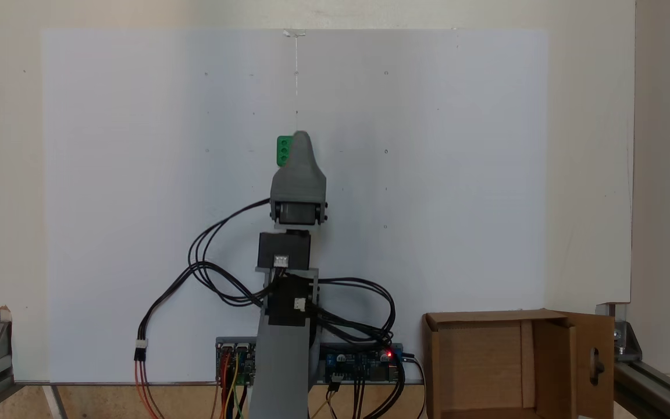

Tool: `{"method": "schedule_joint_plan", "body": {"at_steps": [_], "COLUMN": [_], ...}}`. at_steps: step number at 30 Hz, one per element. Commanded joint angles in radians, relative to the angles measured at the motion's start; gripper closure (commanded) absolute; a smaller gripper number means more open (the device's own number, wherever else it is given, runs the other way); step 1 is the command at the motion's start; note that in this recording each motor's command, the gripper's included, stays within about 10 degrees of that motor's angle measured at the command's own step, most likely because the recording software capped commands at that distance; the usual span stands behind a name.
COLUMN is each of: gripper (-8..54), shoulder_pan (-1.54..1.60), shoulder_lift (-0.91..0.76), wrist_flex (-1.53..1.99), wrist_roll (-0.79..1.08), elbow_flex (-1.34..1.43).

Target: Grasp a green dice and put it in the bin.

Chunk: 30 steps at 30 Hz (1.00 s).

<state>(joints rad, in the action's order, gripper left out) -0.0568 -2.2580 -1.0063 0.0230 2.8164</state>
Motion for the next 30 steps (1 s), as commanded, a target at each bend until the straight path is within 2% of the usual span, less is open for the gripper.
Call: {"method": "schedule_joint_plan", "body": {"at_steps": [1,21,26,30], "gripper": [1.2,2.4,2.5,2.4], "shoulder_pan": [-0.005,0.021,0.035,0.037], "shoulder_lift": [-0.11,-0.101,-0.003,0.167], "wrist_flex": [0.158,1.491,1.807,2.066], "wrist_roll": [0.003,-0.003,-0.003,-0.003], "elbow_flex": [-0.144,-0.902,-1.118,-1.269]}}
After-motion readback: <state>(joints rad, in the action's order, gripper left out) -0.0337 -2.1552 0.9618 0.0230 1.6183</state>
